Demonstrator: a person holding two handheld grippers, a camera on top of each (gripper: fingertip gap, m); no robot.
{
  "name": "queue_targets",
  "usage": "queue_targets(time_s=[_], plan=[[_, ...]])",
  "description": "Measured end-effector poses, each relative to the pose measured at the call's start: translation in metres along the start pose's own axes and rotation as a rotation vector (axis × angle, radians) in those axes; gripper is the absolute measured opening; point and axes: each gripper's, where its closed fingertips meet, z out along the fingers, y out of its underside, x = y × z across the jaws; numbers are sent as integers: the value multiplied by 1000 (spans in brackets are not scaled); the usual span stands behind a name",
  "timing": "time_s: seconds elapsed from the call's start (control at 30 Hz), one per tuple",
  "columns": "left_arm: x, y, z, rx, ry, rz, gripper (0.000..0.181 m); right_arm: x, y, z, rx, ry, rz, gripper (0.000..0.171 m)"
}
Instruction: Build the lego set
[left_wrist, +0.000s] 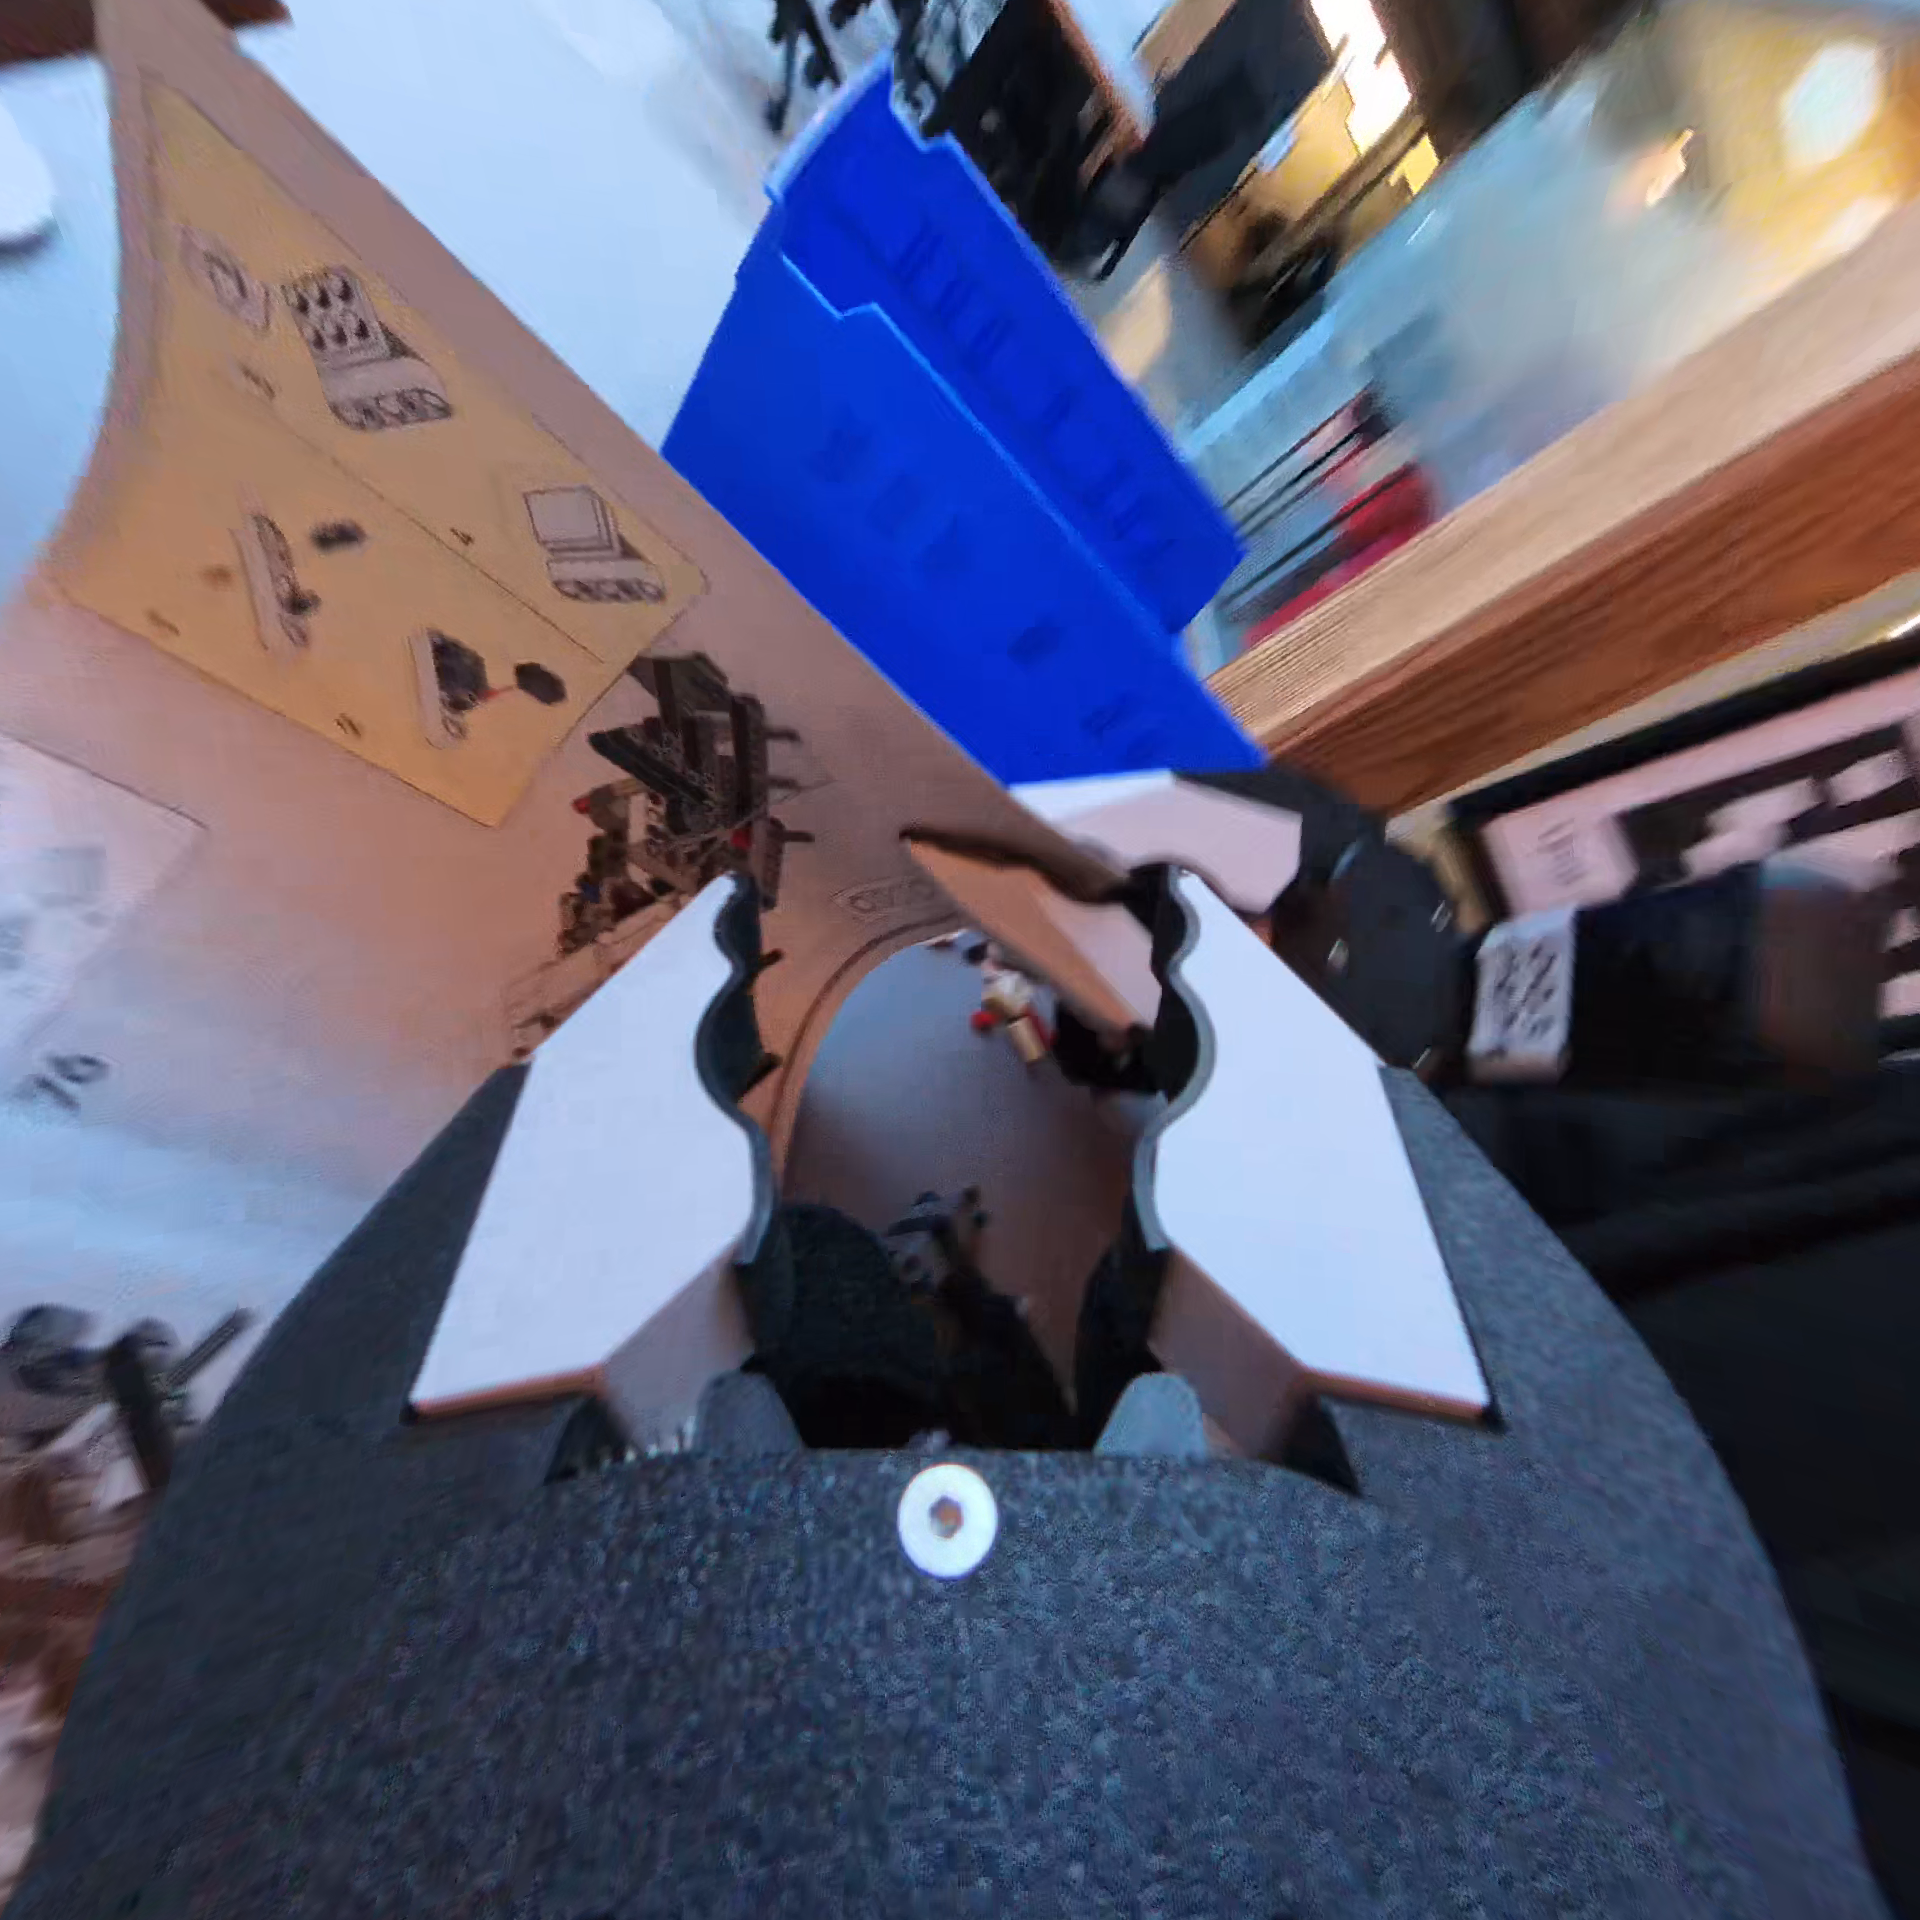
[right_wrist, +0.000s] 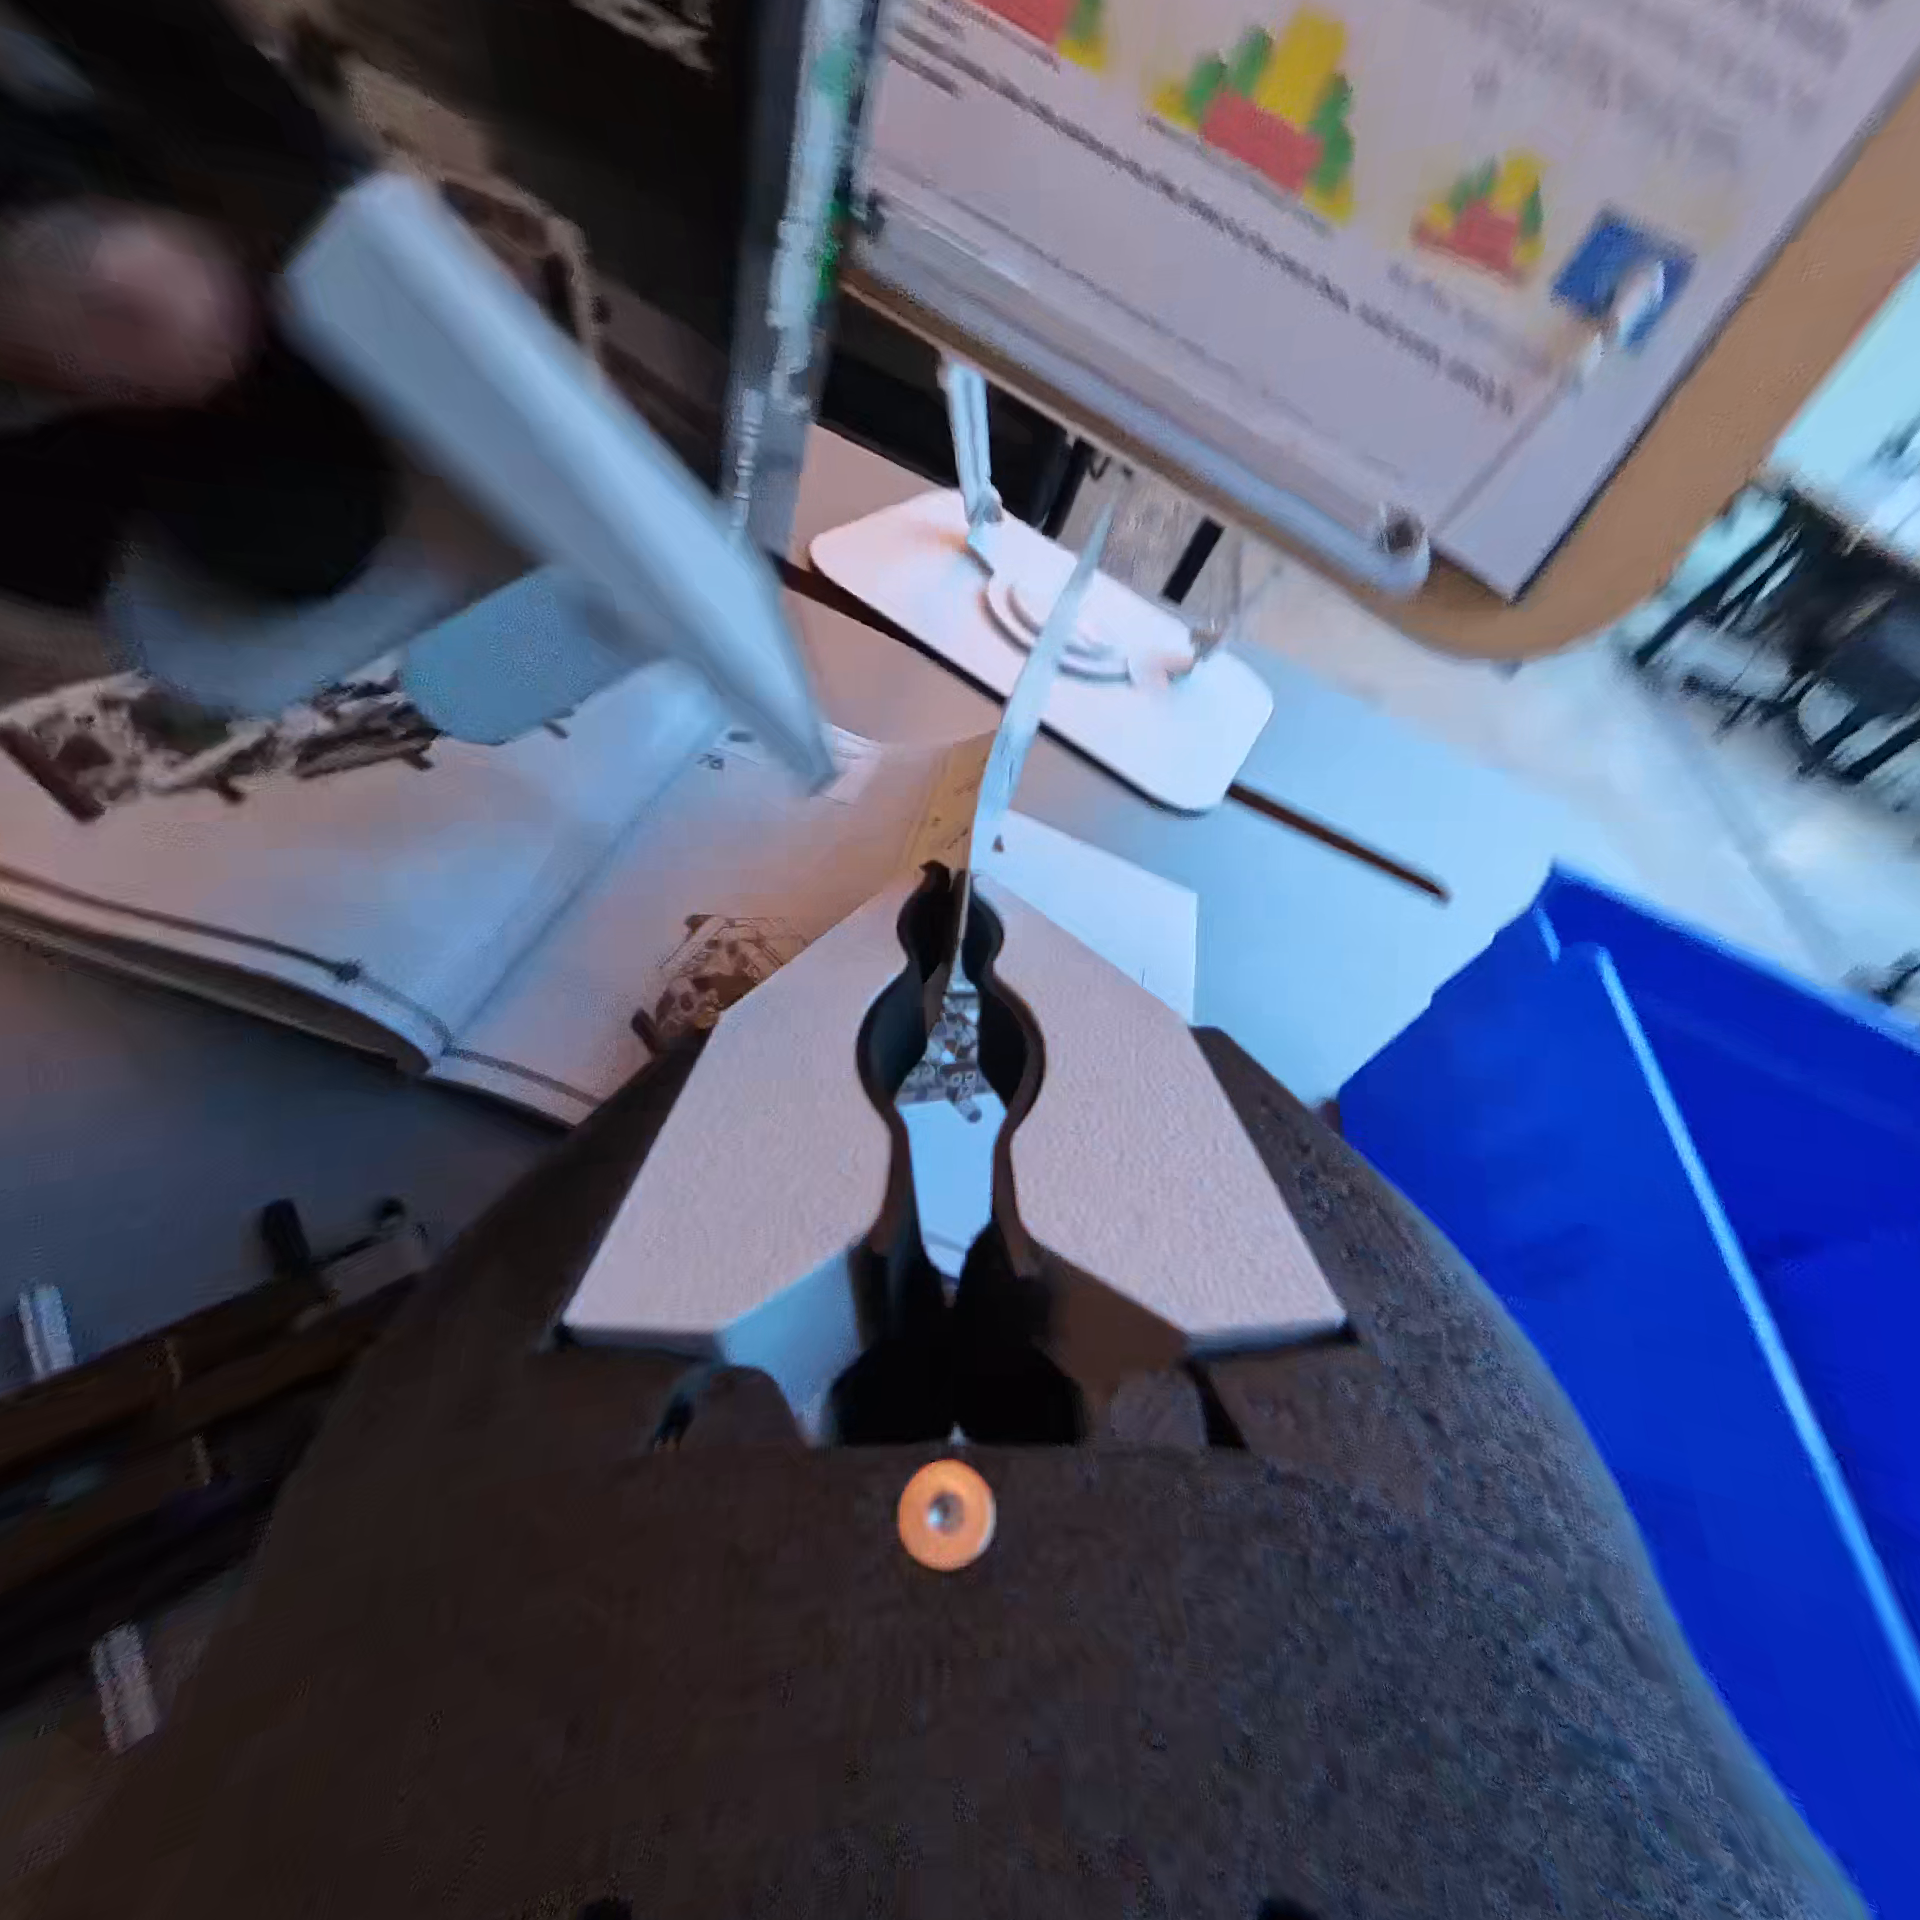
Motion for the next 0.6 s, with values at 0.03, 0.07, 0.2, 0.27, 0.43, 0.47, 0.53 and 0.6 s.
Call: queue_targets(time_s=[0.03, 0.07, 0.2, 0.27, 0.43, 0.47, 0.53, 0.6], plan=[[0, -3, -1, 28, 59, -85, 73, -6, -4, 0, 14, 14, -70, 0], [1, -5, -2, 54, 118, -156, 67, -11, -6, 0, 17, 28, -131, 0], [-2, -11, -7, 149, 236, -276, 15, -21, -6, -1, -6, 66, -234, 0], [-3, -11, -10, 165, 250, -275, 3, -21, -6, -2, -16, 48, -203, 0], [-9, -11, -8, 155, 177, -208, 0, -24, -5, -3, -6, 32, -198, 2], [-9, -11, -8, 149, 171, -192, 0, -30, -1, -4, -36, -1, -179, 6], [-5, -14, -9, 155, 194, -165, 0, -47, 3, -15, -98, -152, -88, 28], [1, -17, -11, 163, 229, -150, 0, -53, -11, -34, -78, -303, 90, 49]])
